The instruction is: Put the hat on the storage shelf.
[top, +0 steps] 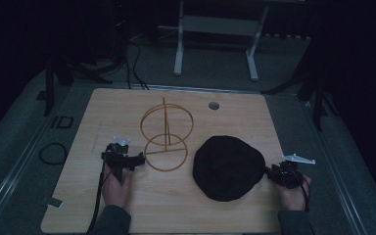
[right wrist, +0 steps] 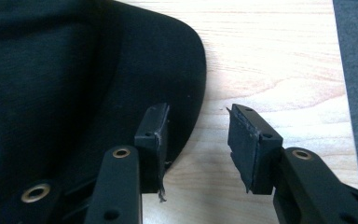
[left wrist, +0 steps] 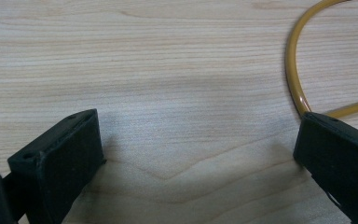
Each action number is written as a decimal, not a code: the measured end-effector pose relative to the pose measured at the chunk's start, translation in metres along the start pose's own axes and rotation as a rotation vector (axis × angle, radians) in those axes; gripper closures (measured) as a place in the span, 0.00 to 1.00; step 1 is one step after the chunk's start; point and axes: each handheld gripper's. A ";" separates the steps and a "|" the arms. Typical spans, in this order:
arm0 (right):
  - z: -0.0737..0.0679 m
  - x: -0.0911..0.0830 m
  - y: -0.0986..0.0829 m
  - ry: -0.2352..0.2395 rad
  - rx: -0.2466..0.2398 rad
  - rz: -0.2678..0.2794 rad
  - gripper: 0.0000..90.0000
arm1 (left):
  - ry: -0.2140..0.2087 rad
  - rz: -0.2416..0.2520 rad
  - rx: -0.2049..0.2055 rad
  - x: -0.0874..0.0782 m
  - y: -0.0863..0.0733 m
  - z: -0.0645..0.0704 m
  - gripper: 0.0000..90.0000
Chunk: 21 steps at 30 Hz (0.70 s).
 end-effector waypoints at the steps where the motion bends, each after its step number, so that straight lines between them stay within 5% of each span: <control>1: -0.001 -0.004 0.002 0.005 -0.017 0.002 0.63 | 0.001 0.000 0.000 0.000 0.000 0.000 0.01; 21: -0.010 -0.046 0.027 0.046 -0.138 0.026 0.63 | 0.001 0.000 0.000 0.000 0.000 0.000 0.01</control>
Point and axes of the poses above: each handheld gripper's, and its own axes: x roughly forward along the jaws, y roughly out of its top, z roughly to its right, and after that the axes turned 12 degrees about -x, right-handed
